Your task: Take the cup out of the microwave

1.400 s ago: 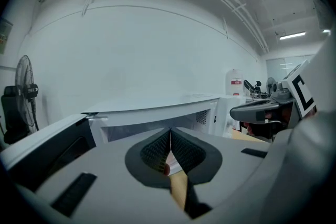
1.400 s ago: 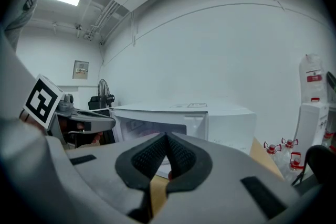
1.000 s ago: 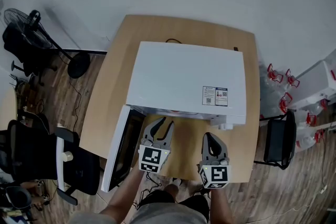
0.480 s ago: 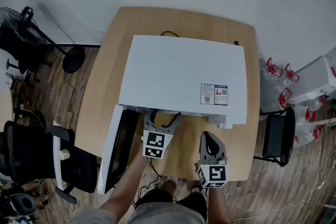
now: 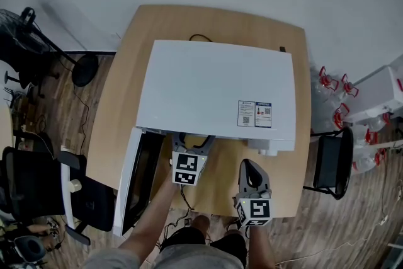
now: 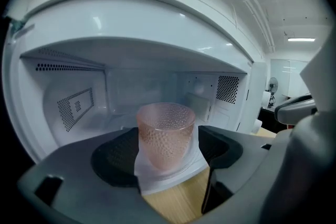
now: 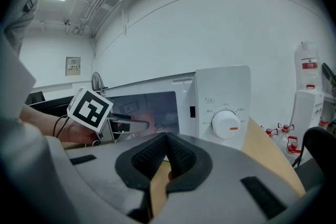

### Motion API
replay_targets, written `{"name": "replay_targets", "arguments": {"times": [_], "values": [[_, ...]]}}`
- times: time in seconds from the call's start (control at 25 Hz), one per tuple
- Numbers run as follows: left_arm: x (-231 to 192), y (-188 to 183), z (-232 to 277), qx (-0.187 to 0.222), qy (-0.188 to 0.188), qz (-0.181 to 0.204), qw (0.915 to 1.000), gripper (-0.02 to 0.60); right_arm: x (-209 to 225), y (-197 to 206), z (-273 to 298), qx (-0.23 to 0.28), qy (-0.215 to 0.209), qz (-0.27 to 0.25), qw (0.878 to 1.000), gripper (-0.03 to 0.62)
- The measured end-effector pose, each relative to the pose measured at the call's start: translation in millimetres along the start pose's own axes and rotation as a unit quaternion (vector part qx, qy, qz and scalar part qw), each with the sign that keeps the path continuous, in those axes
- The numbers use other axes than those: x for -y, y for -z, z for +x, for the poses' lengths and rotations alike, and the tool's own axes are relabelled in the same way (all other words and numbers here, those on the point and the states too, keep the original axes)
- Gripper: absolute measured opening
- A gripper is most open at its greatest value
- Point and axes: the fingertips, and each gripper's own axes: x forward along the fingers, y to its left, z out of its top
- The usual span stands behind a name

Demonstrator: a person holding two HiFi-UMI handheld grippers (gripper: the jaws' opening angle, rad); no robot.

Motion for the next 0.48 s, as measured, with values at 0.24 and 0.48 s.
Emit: {"name": "replay_targets", "arguments": {"times": [0.24, 0.48], "values": [[-3.9, -1.1, 6.4, 0.001, -0.008, -0.005, 1.0000, 0.357, 3.6, 5.2, 0.2, -0.005, 0.003, 0.006, 1.000, 0.017], [-5.2, -1.0, 7.9, -0.002, -0.007, 0.003, 1.0000, 0.356, 6.1, 7.1, -0.3, -0.006, 0.003, 0.004, 1.000, 0.017]]}}
